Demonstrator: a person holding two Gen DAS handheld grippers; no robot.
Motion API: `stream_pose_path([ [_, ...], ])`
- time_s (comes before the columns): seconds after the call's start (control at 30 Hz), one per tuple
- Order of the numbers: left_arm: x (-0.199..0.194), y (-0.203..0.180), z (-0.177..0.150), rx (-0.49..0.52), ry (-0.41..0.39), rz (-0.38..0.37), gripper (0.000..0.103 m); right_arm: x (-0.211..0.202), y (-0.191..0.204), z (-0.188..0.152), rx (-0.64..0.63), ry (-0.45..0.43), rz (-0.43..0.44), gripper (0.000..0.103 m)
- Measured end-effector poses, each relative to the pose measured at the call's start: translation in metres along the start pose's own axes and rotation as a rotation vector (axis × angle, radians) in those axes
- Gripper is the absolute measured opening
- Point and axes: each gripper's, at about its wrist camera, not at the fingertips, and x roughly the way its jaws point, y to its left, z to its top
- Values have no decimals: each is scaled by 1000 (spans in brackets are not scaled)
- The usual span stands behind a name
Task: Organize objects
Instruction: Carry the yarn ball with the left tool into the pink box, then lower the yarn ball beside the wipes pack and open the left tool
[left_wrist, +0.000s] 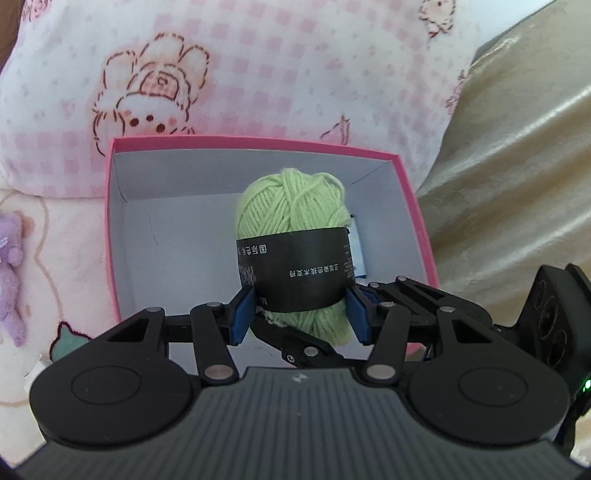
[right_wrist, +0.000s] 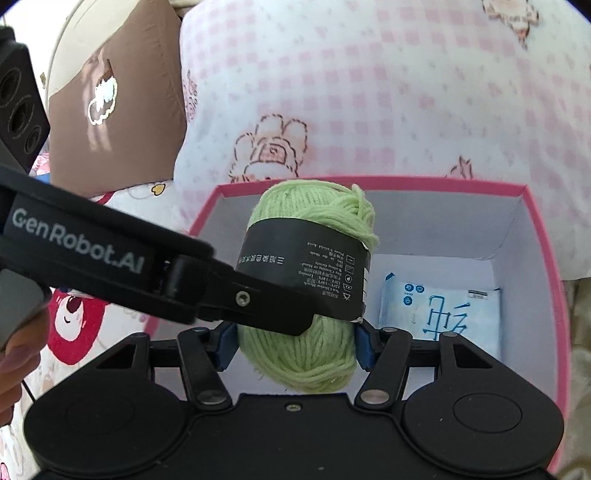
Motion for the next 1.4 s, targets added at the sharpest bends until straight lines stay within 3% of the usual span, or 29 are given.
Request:
stream_pose_path([
  [0.1,10,-2,-2,69,9,27,50,11,-4,2,3,33,3,65],
  [0.27,21,12,-4,20,36,12,50,22,-1,1,-20,75,-19,65],
  [0.53,40,14,-8,13,30,64,50,44,-7,6,14,139,-52,68],
  [0.67,41,23,-8,-42,4,19,50,42,-11,5,45,131,-73,69],
  [0.77,42,37,-10,-129,7,-37,49,38,-6,3,0,130,-102,70],
  [0.83,44,41,-11,-143,-5,-30,48,39,-5,1,-21,136,-101,71],
  [0.97,47,33,-12,-93,-4,12,48,40,-11,-2,23,131,-99,71],
  [1.03,47,28,-13,-61,-6,38,47,40,-5,-4,-43,116,-115,63],
  [1.13,46,21,-15,-10,-16,62,46,41,4,-8,-129,110,-165,59],
  [1.27,49,17,-15,7,-16,85,38,42,-3,-9,-67,130,-141,65],
  [1.4,51,13,-16,17,-17,110,35,39,7,-16,-135,145,-169,68],
])
